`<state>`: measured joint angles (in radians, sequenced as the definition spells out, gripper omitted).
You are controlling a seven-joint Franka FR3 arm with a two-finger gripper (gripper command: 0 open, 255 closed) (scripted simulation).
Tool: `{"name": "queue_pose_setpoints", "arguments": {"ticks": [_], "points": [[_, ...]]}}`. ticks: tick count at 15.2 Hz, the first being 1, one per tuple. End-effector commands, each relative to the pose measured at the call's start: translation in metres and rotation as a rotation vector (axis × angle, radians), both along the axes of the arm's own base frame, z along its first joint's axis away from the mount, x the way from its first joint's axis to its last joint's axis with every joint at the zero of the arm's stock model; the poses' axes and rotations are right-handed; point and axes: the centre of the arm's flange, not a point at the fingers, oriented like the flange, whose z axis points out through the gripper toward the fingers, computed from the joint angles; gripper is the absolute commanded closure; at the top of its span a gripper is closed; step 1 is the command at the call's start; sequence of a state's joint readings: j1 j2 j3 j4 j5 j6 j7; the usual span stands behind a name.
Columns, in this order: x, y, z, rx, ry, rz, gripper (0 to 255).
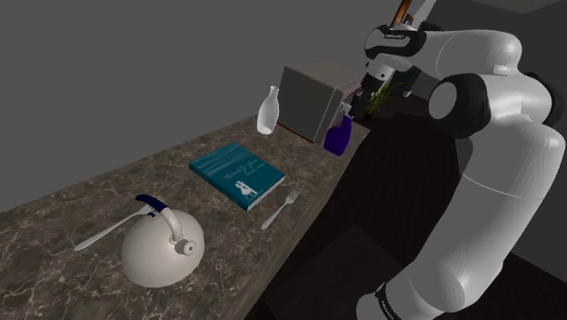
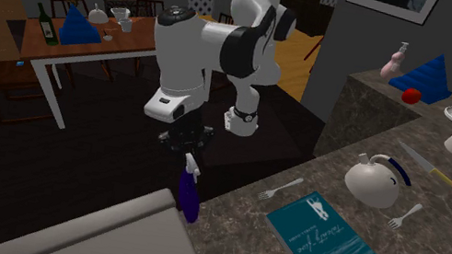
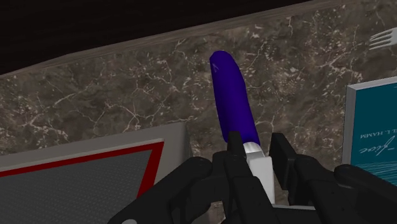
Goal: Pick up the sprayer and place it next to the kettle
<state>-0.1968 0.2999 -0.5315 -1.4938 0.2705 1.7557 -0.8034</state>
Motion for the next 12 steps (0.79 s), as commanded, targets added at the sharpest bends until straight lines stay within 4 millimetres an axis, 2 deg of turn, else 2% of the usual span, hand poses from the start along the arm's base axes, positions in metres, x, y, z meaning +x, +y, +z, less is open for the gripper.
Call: {"name": "queue_pose_setpoints", "arguments": {"ticks": [1,12], "points": [[0.001,0.000,0.011,0.000,0.000,0.000,255],[0.001,0.000,0.069,0.000,0.000,0.000,255]]}}
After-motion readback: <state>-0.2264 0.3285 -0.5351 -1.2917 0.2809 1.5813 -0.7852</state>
